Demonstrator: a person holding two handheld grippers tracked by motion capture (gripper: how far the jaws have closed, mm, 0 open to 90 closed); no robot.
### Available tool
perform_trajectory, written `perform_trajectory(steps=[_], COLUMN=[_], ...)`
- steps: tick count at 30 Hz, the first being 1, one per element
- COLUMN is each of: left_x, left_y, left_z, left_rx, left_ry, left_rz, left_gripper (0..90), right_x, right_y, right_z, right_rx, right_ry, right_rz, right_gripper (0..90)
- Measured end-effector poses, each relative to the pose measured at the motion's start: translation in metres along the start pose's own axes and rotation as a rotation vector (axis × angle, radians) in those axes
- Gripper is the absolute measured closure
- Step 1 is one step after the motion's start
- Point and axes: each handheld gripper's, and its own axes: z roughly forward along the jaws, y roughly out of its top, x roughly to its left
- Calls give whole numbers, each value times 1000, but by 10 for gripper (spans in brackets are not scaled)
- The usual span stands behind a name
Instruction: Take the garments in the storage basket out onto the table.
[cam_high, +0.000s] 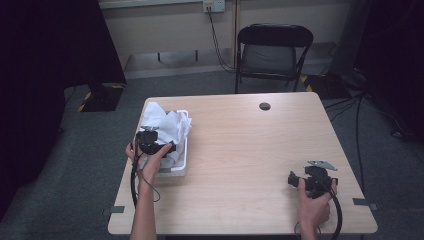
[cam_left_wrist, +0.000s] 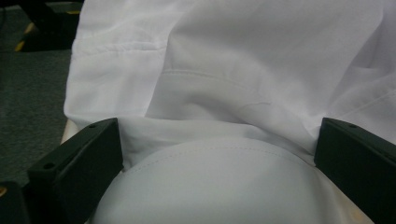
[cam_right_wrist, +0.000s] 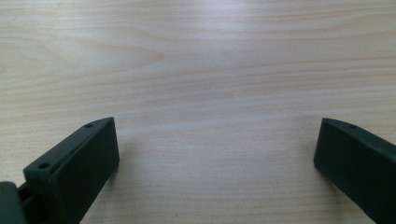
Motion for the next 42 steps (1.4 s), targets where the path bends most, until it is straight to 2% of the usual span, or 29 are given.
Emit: perform_trajectory(steps=[4,11,21,25,28,31,38,42], left_x=[1,-4,-3,-6,-10,-12,-13,-11], left_y=[-1,-2,-1,-1,-2,-2,-5,-6], left_z=[5,10,13,13,13,14,12,10], left_rx=[14,31,35,42,47,47,18,2], left_ry=[-7,13,-8,-30,-14,-19,-12,-32], left_rz=[1,27,-17,-10,10,9,-16,-27], left_gripper=[17,61,233,351,367,408,501,590], right_x=[0,0,0,0,0,0,0,0], right_y=[0,0,0,0,0,0,0,0], right_z=[0,0,0,0,0,0,0,0], right_rx=[0,0,-1,0,0,0,0,0], right_ry=[0,0,1,0,1,0,0,0], right_rz=[1,0,1,0,1,0,0,0], right_gripper=[0,0,0,0,0,0,0,0])
